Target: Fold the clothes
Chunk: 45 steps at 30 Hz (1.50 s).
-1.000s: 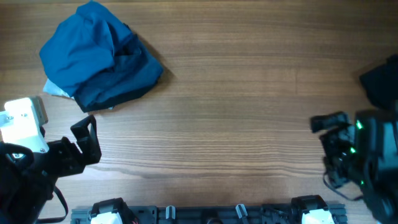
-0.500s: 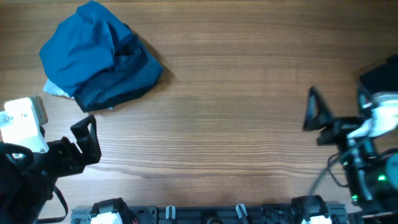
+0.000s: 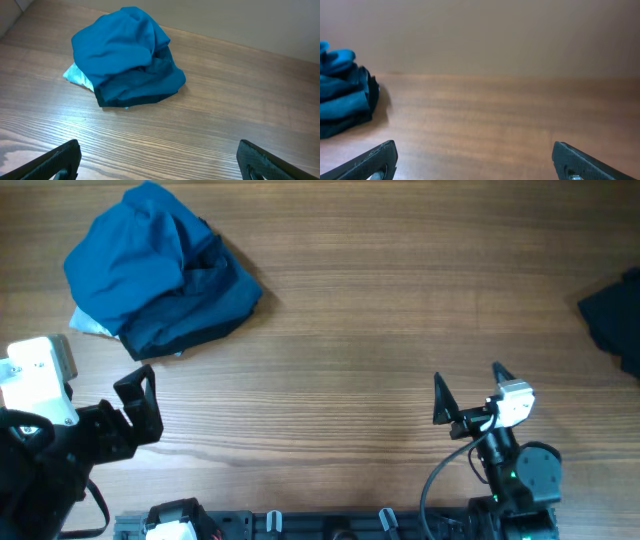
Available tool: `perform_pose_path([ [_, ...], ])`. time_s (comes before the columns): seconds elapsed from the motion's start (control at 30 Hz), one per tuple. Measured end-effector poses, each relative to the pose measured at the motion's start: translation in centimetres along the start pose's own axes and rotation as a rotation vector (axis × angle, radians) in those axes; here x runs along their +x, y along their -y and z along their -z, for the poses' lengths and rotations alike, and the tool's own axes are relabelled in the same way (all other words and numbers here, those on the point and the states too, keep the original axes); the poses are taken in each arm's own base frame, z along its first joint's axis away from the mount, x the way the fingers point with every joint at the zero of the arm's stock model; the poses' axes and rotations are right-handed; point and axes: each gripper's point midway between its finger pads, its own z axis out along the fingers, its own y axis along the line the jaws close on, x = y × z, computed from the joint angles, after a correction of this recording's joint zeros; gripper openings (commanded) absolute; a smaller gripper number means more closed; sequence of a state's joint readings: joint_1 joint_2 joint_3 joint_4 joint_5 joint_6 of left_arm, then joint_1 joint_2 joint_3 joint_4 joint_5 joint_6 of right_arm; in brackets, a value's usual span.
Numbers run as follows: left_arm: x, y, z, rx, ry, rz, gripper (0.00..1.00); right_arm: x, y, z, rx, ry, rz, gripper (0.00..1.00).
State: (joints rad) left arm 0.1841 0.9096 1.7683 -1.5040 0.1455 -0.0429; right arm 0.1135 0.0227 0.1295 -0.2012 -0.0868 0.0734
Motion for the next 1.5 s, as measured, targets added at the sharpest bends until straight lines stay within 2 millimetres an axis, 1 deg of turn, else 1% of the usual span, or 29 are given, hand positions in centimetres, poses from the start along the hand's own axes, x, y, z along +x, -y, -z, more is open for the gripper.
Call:
perform_pose_path([
  [0.1, 0.0, 0.0, 0.0, 0.000, 0.000, 0.000, 1.00, 1.9, 0.2, -0.4, 0.003, -0.034, -0.046, 1.00],
  [0.17, 0.0, 0.0, 0.0, 0.000, 0.000, 0.000, 1.00, 2.3, 0.2, -0.5, 0.004, -0.040, -0.067, 1.00],
  [1.0, 0.0, 0.0, 0.0, 0.000, -0.001, 0.000, 1.00, 2.1, 0.2, -0.6, 0.001, -0.033, -0.087, 1.00],
  [1.03, 0.2, 0.0, 0.0, -0.001, -0.008, 0.001, 1.00, 2.1, 0.2, -0.6, 0.001, -0.033, -0.087, 1.00],
  [1.13, 2.7, -0.3, 0.2, -0.012, -0.111, 0.017, 1.00, 2.1, 0.2, -0.6, 0.001, -0.032, -0.087, 1.00],
  [1.17, 3.1, -0.3, 0.2, -0.013, -0.125, 0.021, 1.00, 2.1, 0.2, -0.6, 0.001, -0.032, -0.087, 1.00],
  [1.2, 2.3, -0.2, 0.1, -0.008, -0.093, 0.017, 1.00, 2.1, 0.2, -0.6, 0.001, -0.032, -0.087, 1.00],
  [1.23, 1.1, 0.0, 0.0, 0.000, -0.042, 0.008, 1.00, 2.1, 0.2, -0.6, 0.001, -0.032, -0.087, 1.00],
  [1.3, -2.7, 0.5, -0.3, 0.024, 0.111, -0.015, 1.00, 2.1, 0.2, -0.5, 0.001, -0.032, -0.087, 1.00],
  [1.33, -3.7, 0.7, -0.6, 0.034, 0.151, -0.022, 1.00, 2.1, 0.2, -0.5, 0.001, -0.032, -0.087, 1.00],
  [1.4, -4.6, 0.9, -1.8, 0.054, 0.206, -0.032, 1.00, 2.1, 0.2, -0.5, 0.001, -0.032, -0.088, 1.00],
  [1.47, -4.9, 1.0, -3.0, 0.071, 0.233, -0.038, 1.00, 2.1, 0.2, -0.5, 0.001, -0.032, -0.090, 1.00],
  [1.5, -5.2, 1.1, -4.0, 0.092, 0.271, -0.047, 1.00, 2.1, 0.2, -0.5, 0.001, -0.032, -0.090, 1.00],
])
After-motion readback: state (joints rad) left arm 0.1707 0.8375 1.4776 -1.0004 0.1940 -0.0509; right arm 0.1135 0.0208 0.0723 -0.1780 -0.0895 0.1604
